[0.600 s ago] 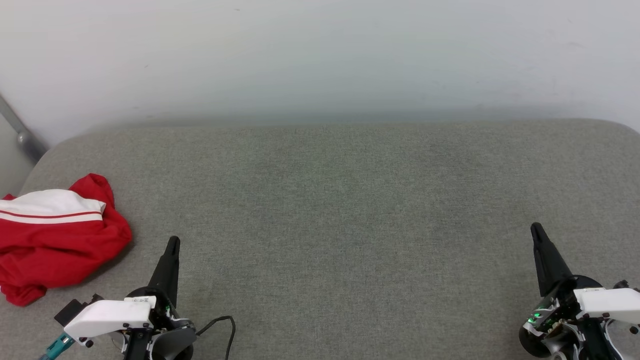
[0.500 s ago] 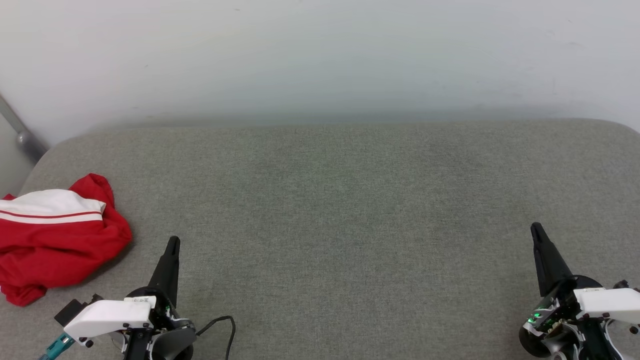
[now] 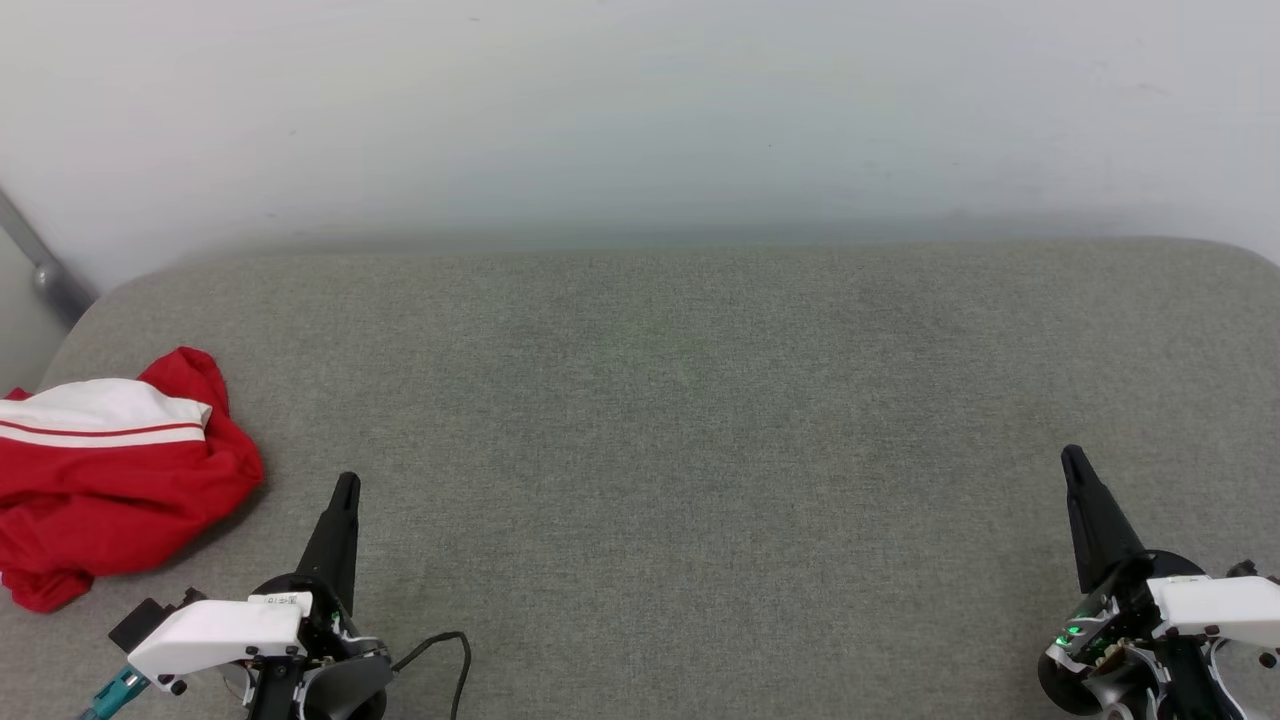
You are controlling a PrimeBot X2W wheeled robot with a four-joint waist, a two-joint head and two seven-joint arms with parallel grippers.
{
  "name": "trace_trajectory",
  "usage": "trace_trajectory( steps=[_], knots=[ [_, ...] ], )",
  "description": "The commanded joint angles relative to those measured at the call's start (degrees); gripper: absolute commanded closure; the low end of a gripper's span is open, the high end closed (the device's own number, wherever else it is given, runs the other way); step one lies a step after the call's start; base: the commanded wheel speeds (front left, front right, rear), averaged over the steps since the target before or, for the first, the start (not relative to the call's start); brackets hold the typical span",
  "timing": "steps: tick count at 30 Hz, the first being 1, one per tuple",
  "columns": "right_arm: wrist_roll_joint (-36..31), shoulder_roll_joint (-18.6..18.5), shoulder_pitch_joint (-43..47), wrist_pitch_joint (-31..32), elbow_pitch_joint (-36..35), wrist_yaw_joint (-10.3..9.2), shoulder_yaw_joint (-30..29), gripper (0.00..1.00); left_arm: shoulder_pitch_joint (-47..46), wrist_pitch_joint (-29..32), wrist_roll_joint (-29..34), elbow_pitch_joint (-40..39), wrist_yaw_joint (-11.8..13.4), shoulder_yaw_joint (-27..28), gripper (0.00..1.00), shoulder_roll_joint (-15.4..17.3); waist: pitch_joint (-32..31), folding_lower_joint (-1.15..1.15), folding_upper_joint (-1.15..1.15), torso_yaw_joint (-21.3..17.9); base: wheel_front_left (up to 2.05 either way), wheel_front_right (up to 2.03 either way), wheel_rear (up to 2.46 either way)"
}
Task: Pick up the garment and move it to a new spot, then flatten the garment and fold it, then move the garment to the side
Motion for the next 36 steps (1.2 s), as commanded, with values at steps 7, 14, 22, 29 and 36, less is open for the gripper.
trace_trajectory(
  steps=[7,14,22,29,36],
  knots=[
    [-0.31,0.25,-0.75,0.10,0.06,-0.04,-0.02,1.00,-0.44,0.14,0.15,0.04,-0.11,0.23,1.00,-0.11,0.00,0.00,0.00,0.00,0.00,0.00,0.00],
    [-0.51,0.04,1.19,-0.87,1.00,-0.01,0.21,0.00,1.05,-0.89,0.32,0.46,0.01,-0.77,0.00,-0.12,0.02,0.00,0.00,-0.01,0.00,0.00,0.00],
    [-7.20,0.05,1.97,-3.18,-0.30,-0.01,-0.80,0.00,1.39,-3.19,6.19,-1.20,0.55,-0.38,0.00,-0.11,0.08,0.00,0.00,-0.03,0.00,0.00,0.00],
    [-16.42,0.06,2.69,-5.03,-3.30,-0.01,-1.04,0.00,1.76,-5.04,14.63,-4.02,2.92,-1.47,0.00,-0.10,0.18,0.00,0.00,0.01,0.00,0.00,0.00],
    [-26.64,0.07,3.78,-6.73,-6.52,-0.01,0.01,0.00,2.30,-6.74,23.37,-6.01,5.48,-3.34,0.00,-0.09,0.27,0.00,0.00,0.04,0.00,0.00,0.00]
  ],
)
